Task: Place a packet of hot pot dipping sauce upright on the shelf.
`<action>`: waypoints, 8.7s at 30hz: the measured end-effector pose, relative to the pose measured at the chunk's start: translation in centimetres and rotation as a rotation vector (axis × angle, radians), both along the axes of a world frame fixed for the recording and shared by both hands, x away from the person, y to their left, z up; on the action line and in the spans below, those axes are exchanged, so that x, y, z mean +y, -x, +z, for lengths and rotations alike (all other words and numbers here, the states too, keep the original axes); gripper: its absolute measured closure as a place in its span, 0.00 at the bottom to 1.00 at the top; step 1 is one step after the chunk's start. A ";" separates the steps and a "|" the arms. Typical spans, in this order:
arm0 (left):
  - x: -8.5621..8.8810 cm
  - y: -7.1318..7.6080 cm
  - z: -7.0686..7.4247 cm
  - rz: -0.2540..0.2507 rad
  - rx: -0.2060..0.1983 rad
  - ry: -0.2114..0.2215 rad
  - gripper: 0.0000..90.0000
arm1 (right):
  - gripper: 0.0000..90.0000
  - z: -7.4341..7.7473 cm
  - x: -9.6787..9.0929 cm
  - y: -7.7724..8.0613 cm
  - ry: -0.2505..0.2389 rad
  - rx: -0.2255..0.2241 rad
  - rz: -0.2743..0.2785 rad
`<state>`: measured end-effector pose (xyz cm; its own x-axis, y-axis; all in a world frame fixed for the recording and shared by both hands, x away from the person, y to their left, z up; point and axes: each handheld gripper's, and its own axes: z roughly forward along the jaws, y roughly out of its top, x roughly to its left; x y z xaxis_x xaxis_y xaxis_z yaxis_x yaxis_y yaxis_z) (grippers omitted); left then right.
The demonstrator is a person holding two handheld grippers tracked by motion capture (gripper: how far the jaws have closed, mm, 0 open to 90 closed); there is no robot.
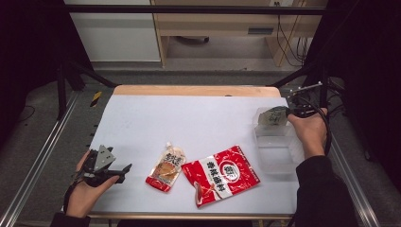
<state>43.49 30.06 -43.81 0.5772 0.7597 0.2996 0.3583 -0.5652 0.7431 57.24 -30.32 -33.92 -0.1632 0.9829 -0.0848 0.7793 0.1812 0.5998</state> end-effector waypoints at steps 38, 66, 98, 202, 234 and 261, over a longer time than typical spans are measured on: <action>0.0 0.0 -0.1 0.008 0.005 -0.020 0.12 | 0.35 -0.2 0.8 -1.5 0.074 -0.153 0.110; 0.0 0.0 -0.1 0.010 0.005 -0.026 0.12 | 0.09 3.2 1.7 0.8 0.059 -0.240 0.222; -1.0 0.2 -0.3 -0.012 0.007 -0.013 0.09 | 0.15 1.1 12.2 8.3 -0.013 -0.247 0.507; -5.5 0.7 -0.9 -0.112 0.064 -0.029 0.10 | 0.70 -12.9 30.2 6.3 -0.171 0.049 0.613; -5.3 0.6 -0.7 -0.109 0.060 -0.029 0.11 | 1.00 -10.6 31.1 6.2 -0.206 -0.020 0.650; -5.8 -3.6 3.8 -0.176 0.053 0.118 0.21 | 1.00 -3.9 30.5 8.8 -0.160 -0.228 0.821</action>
<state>47.07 24.27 -40.01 0.7164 0.6740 0.1805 0.3024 -0.5330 0.7902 48.47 0.14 -37.82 -0.8220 0.5648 -0.0724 0.2971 0.5339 0.7916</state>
